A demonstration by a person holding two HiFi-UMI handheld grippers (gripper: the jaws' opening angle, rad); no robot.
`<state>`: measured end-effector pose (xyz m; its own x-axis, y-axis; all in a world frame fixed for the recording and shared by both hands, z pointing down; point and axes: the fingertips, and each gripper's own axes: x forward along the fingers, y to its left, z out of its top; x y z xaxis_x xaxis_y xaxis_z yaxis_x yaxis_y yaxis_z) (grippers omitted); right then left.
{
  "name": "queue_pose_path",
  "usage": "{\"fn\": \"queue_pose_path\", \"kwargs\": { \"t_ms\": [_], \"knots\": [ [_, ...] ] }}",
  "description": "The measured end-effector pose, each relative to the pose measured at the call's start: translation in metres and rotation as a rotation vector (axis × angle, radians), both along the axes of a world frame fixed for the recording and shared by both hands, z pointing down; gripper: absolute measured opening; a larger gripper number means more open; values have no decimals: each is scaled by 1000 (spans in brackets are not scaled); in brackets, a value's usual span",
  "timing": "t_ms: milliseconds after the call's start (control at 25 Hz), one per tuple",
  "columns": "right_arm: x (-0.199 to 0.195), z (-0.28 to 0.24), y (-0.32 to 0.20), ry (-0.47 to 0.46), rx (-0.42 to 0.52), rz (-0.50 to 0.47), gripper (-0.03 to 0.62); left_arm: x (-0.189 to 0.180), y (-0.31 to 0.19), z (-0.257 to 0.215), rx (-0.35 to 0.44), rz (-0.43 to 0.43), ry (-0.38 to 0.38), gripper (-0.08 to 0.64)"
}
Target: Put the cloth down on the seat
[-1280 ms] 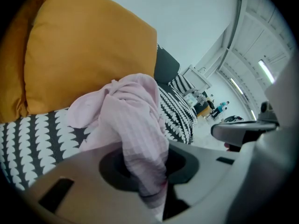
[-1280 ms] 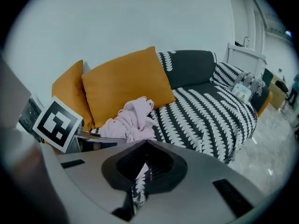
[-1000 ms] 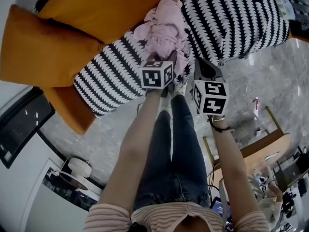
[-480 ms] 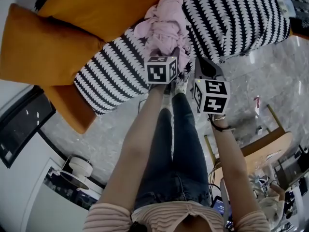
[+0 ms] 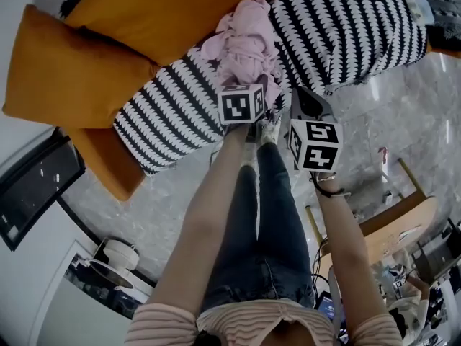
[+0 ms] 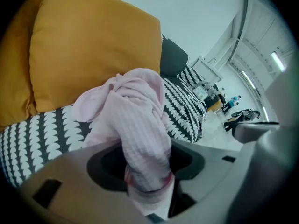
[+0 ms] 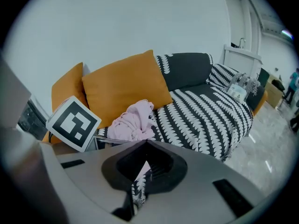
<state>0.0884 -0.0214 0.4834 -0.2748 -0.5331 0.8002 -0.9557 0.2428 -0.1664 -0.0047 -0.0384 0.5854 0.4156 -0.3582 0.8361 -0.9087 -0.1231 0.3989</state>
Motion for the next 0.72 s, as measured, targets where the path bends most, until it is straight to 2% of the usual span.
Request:
{"fn": "queue_pose_path", "kwargs": {
  "t_ms": [200, 480, 720],
  "knots": [
    [1, -7, 2, 2, 14, 6, 8, -6, 5, -6, -7, -8, -17, 261],
    [-4, -25, 8, 1, 42, 6, 8, -20, 16, -31, 28, -40, 19, 262],
    [-9, -44, 17, -2, 72, 6, 8, -30, 23, -65, 90, -71, 62, 262]
  ]
}}
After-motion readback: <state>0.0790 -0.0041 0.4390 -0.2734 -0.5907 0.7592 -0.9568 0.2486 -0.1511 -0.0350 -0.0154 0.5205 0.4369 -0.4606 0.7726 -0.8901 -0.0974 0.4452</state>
